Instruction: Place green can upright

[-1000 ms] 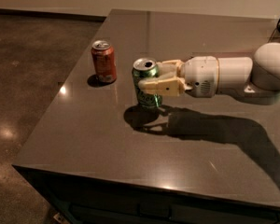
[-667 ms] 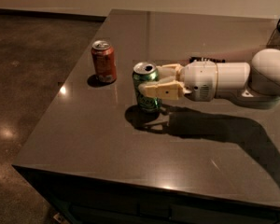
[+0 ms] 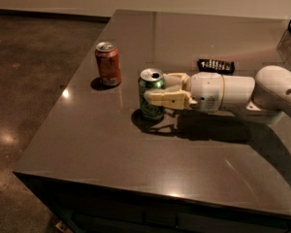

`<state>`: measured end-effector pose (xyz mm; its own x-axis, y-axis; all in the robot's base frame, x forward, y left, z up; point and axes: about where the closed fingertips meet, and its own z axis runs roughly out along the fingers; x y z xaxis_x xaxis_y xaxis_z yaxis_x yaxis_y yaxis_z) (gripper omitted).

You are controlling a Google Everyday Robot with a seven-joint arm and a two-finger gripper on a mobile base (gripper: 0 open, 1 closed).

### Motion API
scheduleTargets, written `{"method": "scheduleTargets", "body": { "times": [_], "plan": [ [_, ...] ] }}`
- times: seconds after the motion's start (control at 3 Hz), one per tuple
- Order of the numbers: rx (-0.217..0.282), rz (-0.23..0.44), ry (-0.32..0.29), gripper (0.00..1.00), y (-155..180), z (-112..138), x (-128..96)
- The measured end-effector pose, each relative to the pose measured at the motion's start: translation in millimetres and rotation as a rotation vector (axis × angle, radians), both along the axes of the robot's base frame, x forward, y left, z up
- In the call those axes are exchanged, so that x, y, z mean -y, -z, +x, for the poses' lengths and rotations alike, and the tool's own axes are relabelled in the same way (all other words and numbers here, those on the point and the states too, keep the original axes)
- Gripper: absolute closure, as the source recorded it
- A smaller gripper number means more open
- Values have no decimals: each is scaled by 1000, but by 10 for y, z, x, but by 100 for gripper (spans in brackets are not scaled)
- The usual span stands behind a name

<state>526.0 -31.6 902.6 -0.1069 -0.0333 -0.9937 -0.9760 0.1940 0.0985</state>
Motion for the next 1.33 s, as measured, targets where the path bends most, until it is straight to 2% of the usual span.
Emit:
{"method": "scheduleTargets", "body": {
  "times": [1.0, 1.33],
  "plan": [
    [2, -3, -13, 12, -19, -18, -74],
    [3, -3, -17, 0, -25, -23, -95]
  ]
}}
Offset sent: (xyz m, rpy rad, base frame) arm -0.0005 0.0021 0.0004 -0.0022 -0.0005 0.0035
